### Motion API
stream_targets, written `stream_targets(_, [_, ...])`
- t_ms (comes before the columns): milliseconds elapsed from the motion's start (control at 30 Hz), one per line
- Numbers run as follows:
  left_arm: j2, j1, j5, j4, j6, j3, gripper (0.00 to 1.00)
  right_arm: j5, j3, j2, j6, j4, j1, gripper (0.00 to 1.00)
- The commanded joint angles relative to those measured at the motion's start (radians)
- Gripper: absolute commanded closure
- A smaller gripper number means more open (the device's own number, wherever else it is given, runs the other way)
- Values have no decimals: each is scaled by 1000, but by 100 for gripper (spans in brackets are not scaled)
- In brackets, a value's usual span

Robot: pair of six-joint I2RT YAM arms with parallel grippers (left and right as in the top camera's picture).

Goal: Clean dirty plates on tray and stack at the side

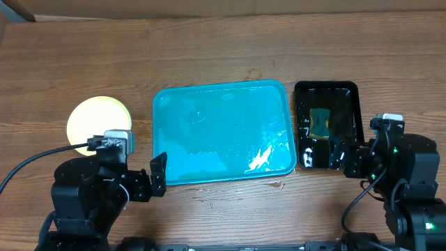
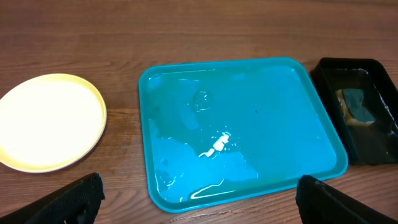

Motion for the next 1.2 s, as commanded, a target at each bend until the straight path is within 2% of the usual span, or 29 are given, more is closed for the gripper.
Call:
stream_targets(0, [-3, -10, -3, 0, 23, -11, 0, 2, -6, -1, 3, 1, 1, 0])
stream_targets(900, [-3, -10, -3, 0, 23, -11, 0, 27, -7, -20, 3, -33, 1, 0])
stream_targets(1033, [-3, -10, -3, 0, 23, -11, 0, 24, -62, -111, -1, 105, 1, 0])
stream_targets(1167, [-3, -10, -3, 0, 23, -11, 0, 4, -248, -277, -1, 359, 2, 0])
